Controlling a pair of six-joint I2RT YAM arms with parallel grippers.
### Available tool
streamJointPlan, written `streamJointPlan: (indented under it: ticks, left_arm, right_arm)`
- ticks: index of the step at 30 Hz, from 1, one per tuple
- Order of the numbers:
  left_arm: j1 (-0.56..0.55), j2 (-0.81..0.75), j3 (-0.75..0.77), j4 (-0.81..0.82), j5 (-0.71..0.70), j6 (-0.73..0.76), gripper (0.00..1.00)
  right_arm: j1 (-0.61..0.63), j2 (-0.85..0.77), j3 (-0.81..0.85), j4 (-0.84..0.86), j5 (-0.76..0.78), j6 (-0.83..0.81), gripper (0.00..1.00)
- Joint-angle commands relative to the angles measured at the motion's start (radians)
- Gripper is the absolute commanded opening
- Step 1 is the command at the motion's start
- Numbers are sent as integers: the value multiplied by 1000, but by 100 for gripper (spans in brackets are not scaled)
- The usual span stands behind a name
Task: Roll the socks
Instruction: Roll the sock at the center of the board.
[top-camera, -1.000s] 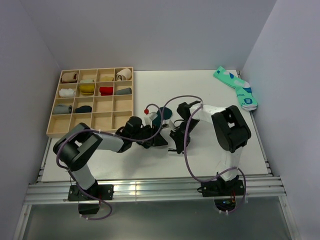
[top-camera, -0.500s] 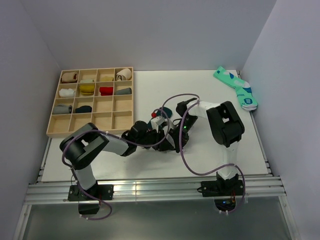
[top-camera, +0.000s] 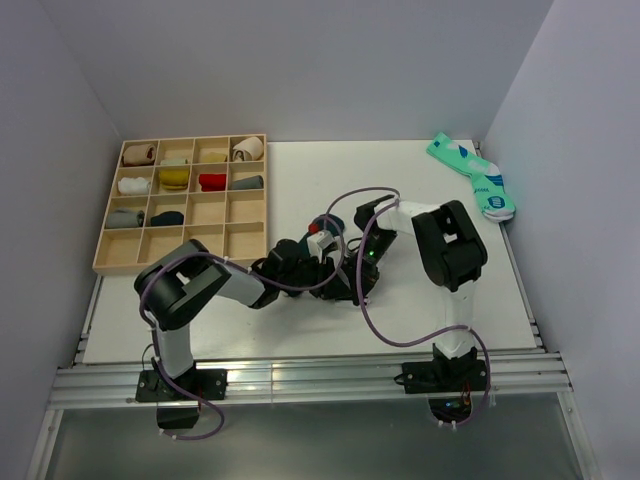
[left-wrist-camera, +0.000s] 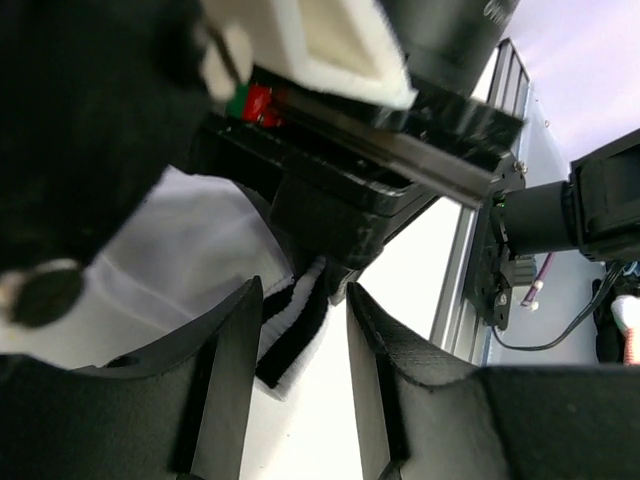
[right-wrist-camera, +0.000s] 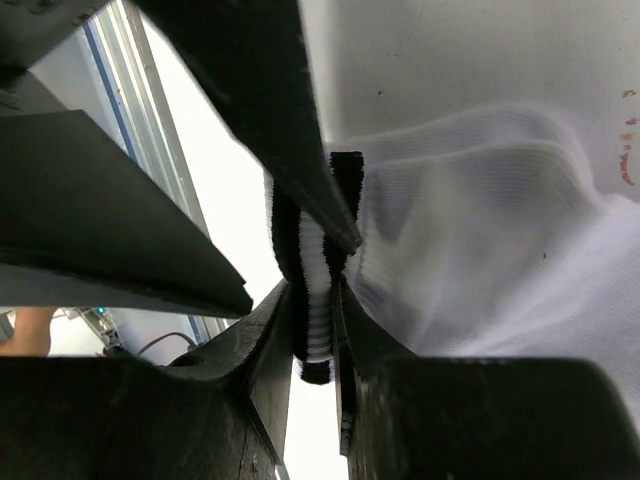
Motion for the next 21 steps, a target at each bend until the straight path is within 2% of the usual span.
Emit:
streamJointPlan:
  ticks: [1,11,21]
  left_arm:
    - [-13,13,34,28,15,44,45]
    - [-20,48,20,39,24,51,47]
    - [-23,65,23,-7,41,80,43]
  right_arm:
    - [-12,22,39,-23,-6,-19,13]
    - [-16,36,55,-34,-15,-16,13]
    - [-30,36,58,-28,-21,-5,13]
